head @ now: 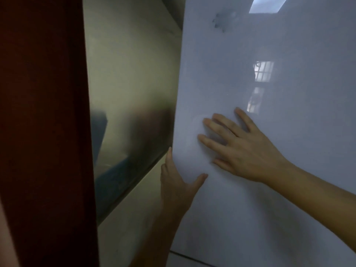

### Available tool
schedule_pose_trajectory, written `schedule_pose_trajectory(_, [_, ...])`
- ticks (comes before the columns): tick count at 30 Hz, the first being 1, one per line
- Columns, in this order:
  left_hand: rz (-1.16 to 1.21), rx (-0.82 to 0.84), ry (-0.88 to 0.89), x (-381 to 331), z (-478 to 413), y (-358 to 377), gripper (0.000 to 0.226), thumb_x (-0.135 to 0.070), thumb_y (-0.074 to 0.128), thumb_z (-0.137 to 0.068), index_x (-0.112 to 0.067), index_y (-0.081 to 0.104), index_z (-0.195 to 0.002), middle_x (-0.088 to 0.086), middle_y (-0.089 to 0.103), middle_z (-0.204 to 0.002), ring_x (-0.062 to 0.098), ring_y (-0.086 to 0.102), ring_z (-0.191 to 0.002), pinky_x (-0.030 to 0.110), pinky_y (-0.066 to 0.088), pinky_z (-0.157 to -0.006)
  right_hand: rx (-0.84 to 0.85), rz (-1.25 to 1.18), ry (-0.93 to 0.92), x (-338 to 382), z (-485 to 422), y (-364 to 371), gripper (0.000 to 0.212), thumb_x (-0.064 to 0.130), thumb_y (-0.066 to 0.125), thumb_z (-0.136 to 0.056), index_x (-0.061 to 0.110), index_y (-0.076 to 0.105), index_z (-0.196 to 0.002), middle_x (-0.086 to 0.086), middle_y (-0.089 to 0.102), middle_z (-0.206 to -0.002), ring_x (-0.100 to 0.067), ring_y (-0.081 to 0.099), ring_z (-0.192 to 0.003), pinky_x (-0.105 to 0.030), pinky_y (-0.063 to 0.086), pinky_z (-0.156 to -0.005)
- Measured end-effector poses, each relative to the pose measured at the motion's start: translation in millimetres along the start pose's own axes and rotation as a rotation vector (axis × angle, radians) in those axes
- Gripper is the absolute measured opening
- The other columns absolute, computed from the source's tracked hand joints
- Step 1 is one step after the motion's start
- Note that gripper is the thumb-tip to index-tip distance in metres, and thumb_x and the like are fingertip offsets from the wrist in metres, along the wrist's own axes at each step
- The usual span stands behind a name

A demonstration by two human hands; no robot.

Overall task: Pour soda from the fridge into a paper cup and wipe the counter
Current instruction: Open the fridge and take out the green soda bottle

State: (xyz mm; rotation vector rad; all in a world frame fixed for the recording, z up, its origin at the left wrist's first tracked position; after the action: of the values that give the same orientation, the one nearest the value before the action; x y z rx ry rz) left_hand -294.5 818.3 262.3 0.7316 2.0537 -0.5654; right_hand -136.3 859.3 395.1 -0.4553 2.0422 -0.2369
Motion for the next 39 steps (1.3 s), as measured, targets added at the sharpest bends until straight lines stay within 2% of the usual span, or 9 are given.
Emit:
schedule_pose_trajectory(3, [-0.010, 0.006, 0.020, 3, 0, 0, 0.117, -0.074, 0.076, -0.058, -0.039, 0.016, -0.151, -0.012, 0.035, -0.151, 0.009, 0.040, -0.132, 0.047, 0.042, -0.108, 0.019, 0.064, -0.007, -1, 6, 5, 0.073, 0.055, 0.057, -0.092, 0.020, 0.034, -0.152, -0.016, 0.024, -0.160, -0.035, 0.023, -0.148, -0.065, 0.018, -0.114])
schedule_pose_trajectory(7, [-0.023, 0.004, 0.057, 5, 1, 1, 0.113, -0.068, 0.078, -0.062, -0.039, 0.016, -0.152, -0.013, 0.036, -0.150, -0.001, 0.035, -0.124, 0.032, 0.036, -0.101, 0.057, 0.107, 0.022, -1, 10, 5, 0.073, 0.056, 0.048, -0.097, 0.023, 0.021, -0.156, -0.013, 0.014, -0.163, -0.033, 0.016, -0.150, -0.064, 0.018, -0.114])
schedule_pose_trajectory(13, [-0.066, -0.016, 0.076, 4, 9, -5, 0.112, -0.067, 0.075, -0.063, -0.032, 0.019, -0.153, -0.006, 0.039, -0.151, 0.001, 0.035, -0.123, 0.031, 0.033, -0.100, 0.094, 0.103, 0.044, 5, 18, -8, 0.073, 0.057, 0.045, -0.098, 0.026, 0.014, -0.157, -0.010, 0.012, -0.164, -0.032, 0.013, -0.150, -0.062, 0.019, -0.114])
schedule_pose_trajectory(16, [-0.121, -0.032, 0.068, -4, 31, -18, 0.112, -0.067, 0.074, -0.065, -0.033, 0.016, -0.155, -0.005, 0.038, -0.151, 0.002, 0.036, -0.123, 0.030, 0.029, -0.098, 0.073, 0.091, 0.067, 12, 23, -26, 0.072, 0.056, 0.046, -0.098, 0.027, 0.015, -0.157, -0.009, 0.013, -0.164, -0.032, 0.013, -0.150, -0.061, 0.019, -0.115])
schedule_pose_trajectory(19, [-0.141, -0.036, 0.042, -13, 51, -32, 0.110, -0.056, 0.082, -0.070, -0.031, 0.017, -0.155, -0.001, 0.040, -0.150, 0.017, 0.042, -0.130, 0.030, 0.029, -0.097, 0.065, 0.049, 0.101, 21, 29, -47, 0.071, 0.052, 0.050, -0.098, 0.027, 0.018, -0.156, -0.010, 0.014, -0.164, -0.032, 0.013, -0.150, -0.061, 0.020, -0.115])
schedule_pose_trajectory(25, [-0.136, -0.027, 0.043, -53, 116, -68, 0.105, -0.047, 0.083, -0.073, -0.040, 0.016, -0.154, 0.000, 0.043, -0.142, 0.019, 0.047, -0.124, 0.040, 0.048, -0.097, 0.065, -0.075, 0.173, 42, 51, -108, 0.071, 0.043, 0.062, -0.091, 0.024, 0.032, -0.153, -0.011, 0.020, -0.162, -0.034, 0.020, -0.149, -0.057, 0.026, -0.115])
schedule_pose_trajectory(31, [-0.190, -0.022, 0.162, -98, 209, -99, 0.107, -0.039, 0.081, -0.076, -0.038, 0.011, -0.156, -0.003, 0.043, -0.128, 0.016, 0.048, -0.117, 0.027, 0.039, -0.089, 0.160, -0.199, 0.250, 68, 104, -195, 0.060, 0.028, 0.046, -0.090, 0.022, 0.038, -0.149, -0.015, 0.027, -0.160, -0.034, 0.028, -0.146, -0.049, 0.031, -0.114])
schedule_pose_trajectory(36, [-0.179, 0.100, 0.279, -131, 271, -121, 0.107, -0.045, 0.077, -0.078, -0.044, 0.002, -0.155, -0.012, 0.037, -0.123, 0.009, 0.050, -0.109, 0.020, 0.041, -0.085, 0.244, -0.220, 0.331, 83, 160, -259, 0.067, 0.026, 0.055, -0.086, 0.020, 0.036, -0.150, -0.014, 0.033, -0.157, -0.033, 0.032, -0.144, -0.047, 0.031, -0.112])
schedule_pose_trajectory(39, [-0.160, 0.216, 0.360, -151, 301, -135, 0.090, -0.054, 0.063, -0.085, -0.050, 0.005, -0.153, -0.013, 0.041, -0.123, 0.002, 0.050, -0.109, 0.015, 0.041, -0.087, 0.301, -0.243, 0.414, 92, 196, -291, 0.072, 0.019, 0.058, -0.079, 0.015, 0.040, -0.148, -0.015, 0.039, -0.153, -0.033, 0.037, -0.141, -0.049, 0.035, -0.110])
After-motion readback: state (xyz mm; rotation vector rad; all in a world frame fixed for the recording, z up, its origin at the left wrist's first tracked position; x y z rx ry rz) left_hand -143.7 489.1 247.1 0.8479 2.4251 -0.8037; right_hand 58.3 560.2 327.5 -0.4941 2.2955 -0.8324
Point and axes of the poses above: each hand's wrist, its own z-axis away from the middle knuckle, its own y-axis out of the palm, x = y × z, the point moved 4 cm from there along -z, towards the middle knuckle
